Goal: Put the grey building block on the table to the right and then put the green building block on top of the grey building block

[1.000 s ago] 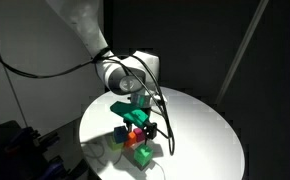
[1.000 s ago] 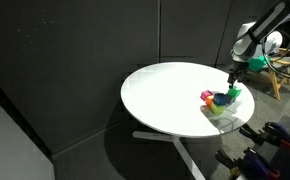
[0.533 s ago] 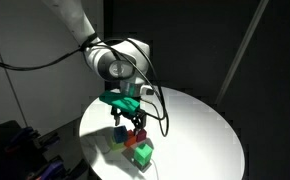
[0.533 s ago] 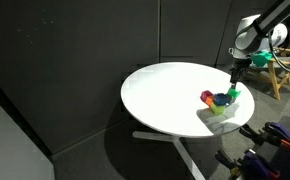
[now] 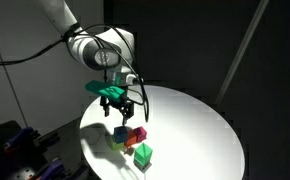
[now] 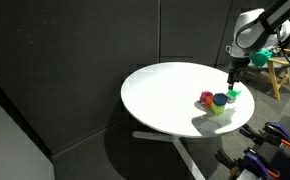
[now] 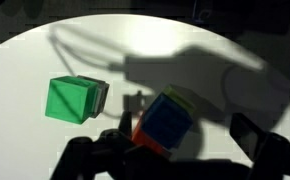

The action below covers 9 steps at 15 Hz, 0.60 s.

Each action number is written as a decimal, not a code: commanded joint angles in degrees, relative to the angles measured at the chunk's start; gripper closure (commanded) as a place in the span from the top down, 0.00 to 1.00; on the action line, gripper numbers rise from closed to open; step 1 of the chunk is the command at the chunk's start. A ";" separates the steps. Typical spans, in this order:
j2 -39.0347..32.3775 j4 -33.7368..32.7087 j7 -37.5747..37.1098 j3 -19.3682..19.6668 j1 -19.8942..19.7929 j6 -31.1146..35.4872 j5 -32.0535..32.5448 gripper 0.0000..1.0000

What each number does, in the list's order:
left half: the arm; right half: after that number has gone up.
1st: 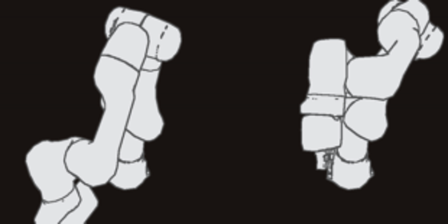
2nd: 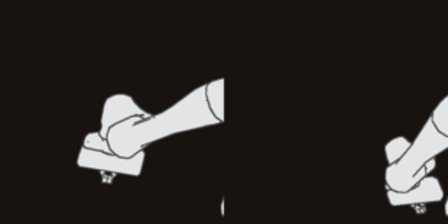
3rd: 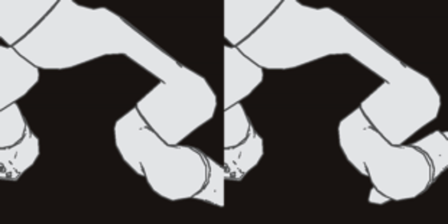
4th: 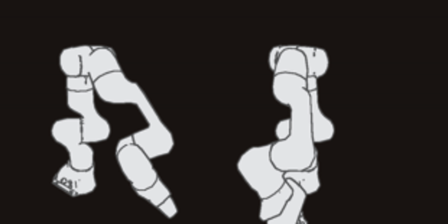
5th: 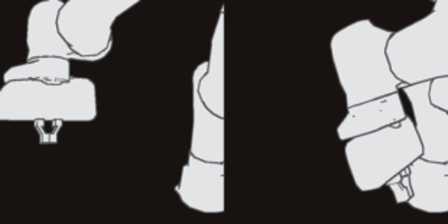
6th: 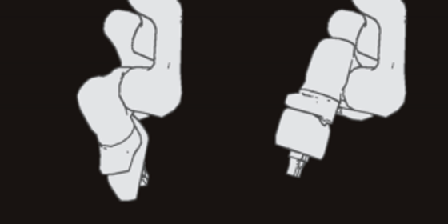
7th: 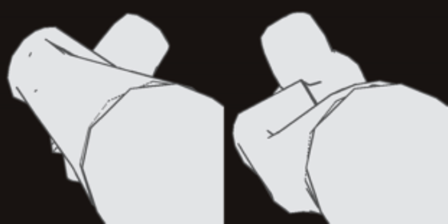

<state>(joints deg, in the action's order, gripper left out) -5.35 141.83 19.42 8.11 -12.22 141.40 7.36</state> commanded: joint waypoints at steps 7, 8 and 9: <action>10.11 3.50 -17.21 -0.17 3.27 -5.34 1.59 1.00; 11.13 3.43 -17.73 -0.24 3.35 -6.50 1.22 1.00; 12.12 3.37 -18.01 -0.32 3.44 -7.77 0.89 1.00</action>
<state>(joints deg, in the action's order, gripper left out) 2.31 144.20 4.38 7.96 -9.14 137.28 7.37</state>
